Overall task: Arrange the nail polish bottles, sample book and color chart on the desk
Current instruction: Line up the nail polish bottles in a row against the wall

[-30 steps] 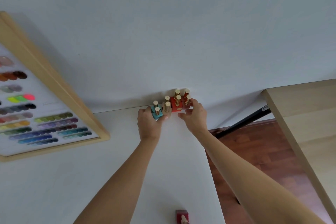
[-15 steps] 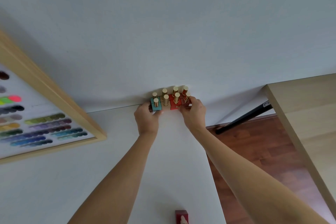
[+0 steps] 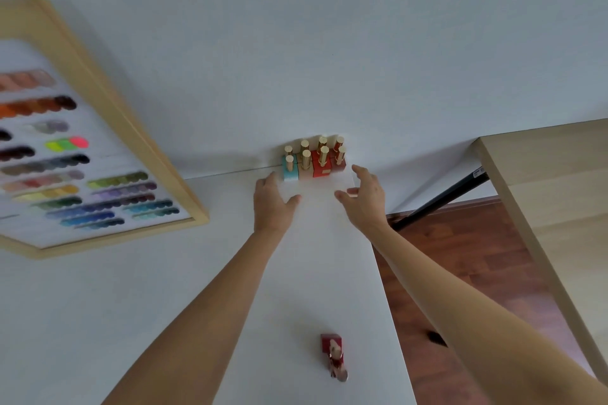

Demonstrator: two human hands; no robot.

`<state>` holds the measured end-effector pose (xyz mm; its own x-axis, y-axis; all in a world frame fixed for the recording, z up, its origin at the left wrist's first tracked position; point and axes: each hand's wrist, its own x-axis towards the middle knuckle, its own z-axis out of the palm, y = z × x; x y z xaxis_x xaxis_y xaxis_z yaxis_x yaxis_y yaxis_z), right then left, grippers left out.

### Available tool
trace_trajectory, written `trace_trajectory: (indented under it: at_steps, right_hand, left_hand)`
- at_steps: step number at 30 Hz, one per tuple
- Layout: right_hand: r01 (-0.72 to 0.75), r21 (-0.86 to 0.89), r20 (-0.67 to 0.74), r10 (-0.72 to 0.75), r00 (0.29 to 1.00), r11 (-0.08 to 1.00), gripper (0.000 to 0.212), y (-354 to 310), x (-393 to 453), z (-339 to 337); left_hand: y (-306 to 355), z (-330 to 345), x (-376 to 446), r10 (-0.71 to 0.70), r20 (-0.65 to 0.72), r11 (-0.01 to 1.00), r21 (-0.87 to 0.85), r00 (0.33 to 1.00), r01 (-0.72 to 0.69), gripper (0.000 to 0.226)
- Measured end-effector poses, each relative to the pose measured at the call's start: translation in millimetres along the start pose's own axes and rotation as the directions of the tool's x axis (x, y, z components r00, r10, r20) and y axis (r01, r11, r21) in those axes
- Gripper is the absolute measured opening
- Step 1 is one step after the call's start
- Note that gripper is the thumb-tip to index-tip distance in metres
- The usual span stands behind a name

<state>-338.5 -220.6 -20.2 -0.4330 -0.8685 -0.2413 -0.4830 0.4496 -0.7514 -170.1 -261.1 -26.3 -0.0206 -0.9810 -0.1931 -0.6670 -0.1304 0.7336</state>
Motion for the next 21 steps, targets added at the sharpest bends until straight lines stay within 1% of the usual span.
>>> trace_trajectory:
  at_steps: [2, 4, 6, 8, 10, 12, 14, 15, 18, 21]
  right_hand:
    - [0.04, -0.022, 0.011, -0.039, 0.999, 0.999, 0.044, 9, -28, -12]
    - [0.077, -0.06, 0.038, -0.075, 0.996, 0.995, 0.027, 22, -62, -25]
    - [0.08, -0.061, 0.07, -0.076, 0.995, 0.995, 0.015, 37, -99, -37]
    - [0.065, -0.055, 0.118, -0.058, 0.991, 0.996, 0.013, 51, -134, -46]
    - [0.05, -0.072, 0.171, -0.037, 0.985, 0.996, 0.015, 62, -162, -53]
    - [0.053, -0.08, 0.215, -0.034, 0.976, 0.995, 0.014, 68, -186, -57]
    - [0.07, -0.087, 0.26, -0.045, 0.965, 0.994, 0.013, 69, -204, -58]
    - [0.079, -0.096, 0.291, -0.048, 0.955, 0.992, 0.013, 69, -212, -57]
    - [0.096, -0.107, 0.373, -0.05, 0.927, 0.99, 0.015, 65, -229, -51]
    - [0.09, -0.111, 0.37, -0.043, 0.928, 0.99, 0.027, 60, -242, -41]
  left_hand:
    - [-6, -6, -32, 0.064, 0.094, 0.998, -0.013, 0.994, -0.063, 0.055]
    - [-14, -15, -70, 0.146, 0.249, 0.989, -0.042, 0.957, -0.14, 0.043]
    - [-23, -25, -109, 0.209, 0.433, 0.977, -0.054, 0.877, -0.207, 0.037]
    - [-30, -32, -142, 0.241, 0.586, 0.967, -0.072, 0.774, -0.246, 0.039]
    - [-32, -33, -167, 0.254, 0.676, 0.953, -0.056, 0.692, -0.296, 0.045]
    - [-29, -31, -183, 0.29, 0.708, 0.925, -0.035, 0.643, -0.378, 0.045]
    - [-25, -29, -194, 0.328, 0.703, 0.895, -0.019, 0.631, -0.445, 0.037]
    - [-24, -30, -196, 0.344, 0.688, 0.885, -0.009, 0.64, -0.466, 0.032]
    - [-25, -35, -199, 0.366, 0.616, 0.873, 0.033, 0.697, -0.487, 0.021]
    - [-28, -43, -200, 0.384, 0.52, 0.866, 0.084, 0.763, -0.493, 0.02]
